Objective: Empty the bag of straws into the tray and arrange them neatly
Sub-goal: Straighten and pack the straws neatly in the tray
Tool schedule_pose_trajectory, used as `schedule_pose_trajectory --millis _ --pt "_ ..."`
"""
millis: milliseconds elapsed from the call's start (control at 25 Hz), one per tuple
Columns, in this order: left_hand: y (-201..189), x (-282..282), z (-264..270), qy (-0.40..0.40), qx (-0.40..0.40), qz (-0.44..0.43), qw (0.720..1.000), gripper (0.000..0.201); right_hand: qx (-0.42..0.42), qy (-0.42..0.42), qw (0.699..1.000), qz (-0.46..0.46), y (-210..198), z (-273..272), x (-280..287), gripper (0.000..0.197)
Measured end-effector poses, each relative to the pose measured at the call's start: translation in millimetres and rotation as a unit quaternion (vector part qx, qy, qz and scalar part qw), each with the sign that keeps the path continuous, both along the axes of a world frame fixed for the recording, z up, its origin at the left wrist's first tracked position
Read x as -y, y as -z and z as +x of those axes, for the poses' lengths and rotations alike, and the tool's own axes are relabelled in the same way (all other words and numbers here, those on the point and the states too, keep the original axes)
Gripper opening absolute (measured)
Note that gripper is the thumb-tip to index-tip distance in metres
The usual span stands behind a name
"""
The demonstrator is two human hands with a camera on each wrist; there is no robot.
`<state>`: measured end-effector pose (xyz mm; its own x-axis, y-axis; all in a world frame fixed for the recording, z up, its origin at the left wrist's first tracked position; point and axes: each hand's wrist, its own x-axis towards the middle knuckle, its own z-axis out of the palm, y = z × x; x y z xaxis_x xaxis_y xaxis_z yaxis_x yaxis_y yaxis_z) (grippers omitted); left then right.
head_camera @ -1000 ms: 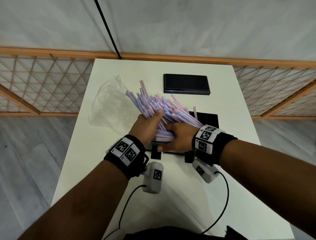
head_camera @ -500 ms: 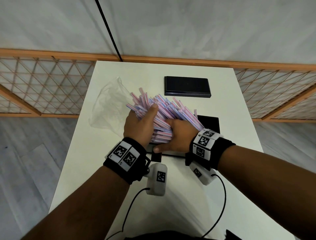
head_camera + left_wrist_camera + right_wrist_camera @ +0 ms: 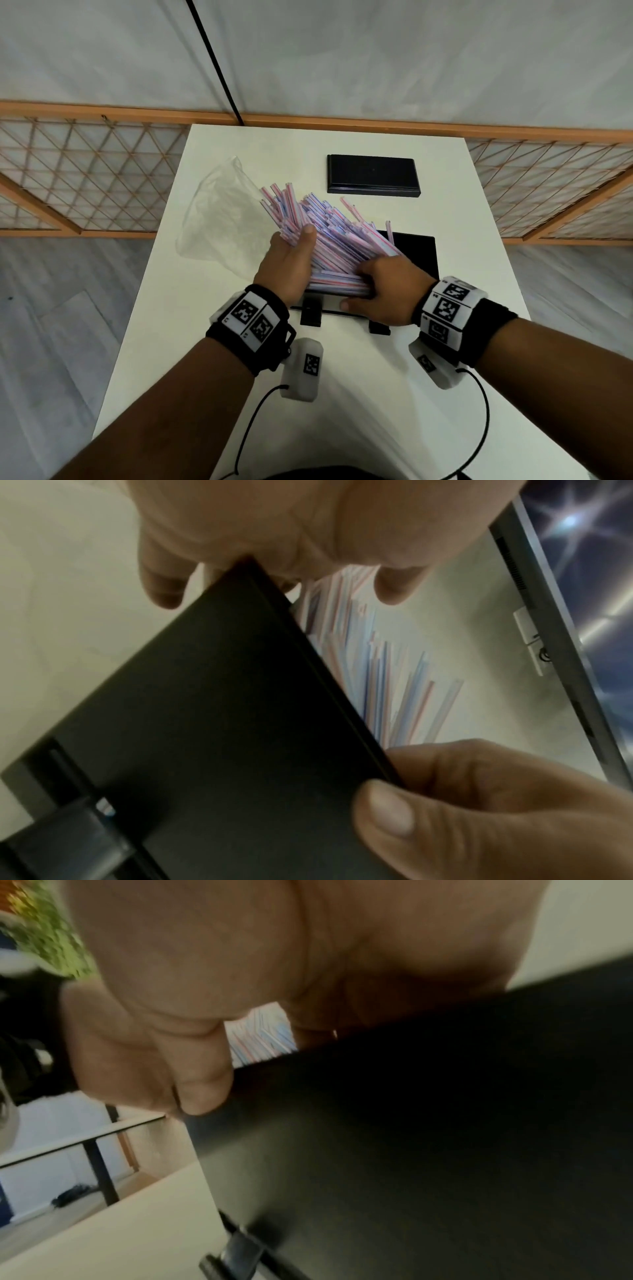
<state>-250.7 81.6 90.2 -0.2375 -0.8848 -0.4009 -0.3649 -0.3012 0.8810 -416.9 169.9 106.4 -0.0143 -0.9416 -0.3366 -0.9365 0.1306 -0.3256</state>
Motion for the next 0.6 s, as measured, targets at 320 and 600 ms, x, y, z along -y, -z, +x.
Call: schedule_pose_trajectory --millis 320,600 --pt "1 3 -4 -0.079 -0.018 -0.036 0.996 0.067 0.017 0.016 0.996 0.081 3 6 16 0.054" --pt "-2 5 -2 -0.179 -0.09 -0.016 0.979 0.036 0.062 0.024 0.991 0.117 8 16 30 0.078"
